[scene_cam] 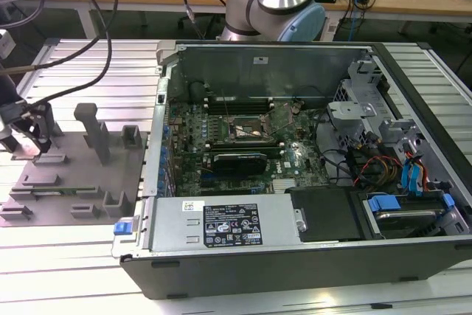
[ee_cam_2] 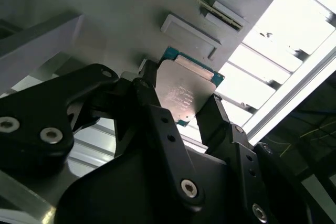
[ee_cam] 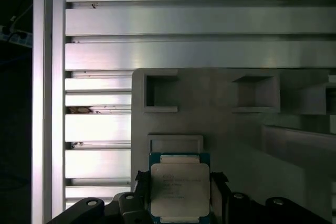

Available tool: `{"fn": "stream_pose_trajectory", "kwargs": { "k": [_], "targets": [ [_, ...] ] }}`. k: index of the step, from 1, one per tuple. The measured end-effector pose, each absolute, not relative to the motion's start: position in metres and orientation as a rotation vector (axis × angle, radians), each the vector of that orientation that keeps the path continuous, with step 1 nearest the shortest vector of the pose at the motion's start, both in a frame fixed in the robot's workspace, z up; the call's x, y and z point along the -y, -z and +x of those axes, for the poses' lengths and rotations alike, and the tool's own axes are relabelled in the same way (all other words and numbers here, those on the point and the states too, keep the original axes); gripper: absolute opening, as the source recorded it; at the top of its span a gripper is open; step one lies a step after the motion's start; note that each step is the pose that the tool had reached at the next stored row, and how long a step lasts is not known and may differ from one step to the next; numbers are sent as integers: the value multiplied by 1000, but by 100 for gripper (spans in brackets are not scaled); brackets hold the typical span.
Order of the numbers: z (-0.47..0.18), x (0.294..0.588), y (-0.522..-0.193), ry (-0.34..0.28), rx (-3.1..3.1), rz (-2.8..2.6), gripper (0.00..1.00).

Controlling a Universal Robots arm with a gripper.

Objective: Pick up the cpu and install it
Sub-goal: 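Pick up the cpu and move it towards the insertion slot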

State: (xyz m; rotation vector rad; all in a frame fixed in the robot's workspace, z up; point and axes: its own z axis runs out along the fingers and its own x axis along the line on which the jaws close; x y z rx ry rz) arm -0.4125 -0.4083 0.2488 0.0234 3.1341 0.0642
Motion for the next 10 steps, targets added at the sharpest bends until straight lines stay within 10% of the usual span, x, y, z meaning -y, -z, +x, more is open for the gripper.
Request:
{"fn": "stream_pose_trajectory", "kwargs": {
  "k": [10],
  "targets": [
    [-412, 408, -254, -64, -3134, 23, 55]
  ]
}}
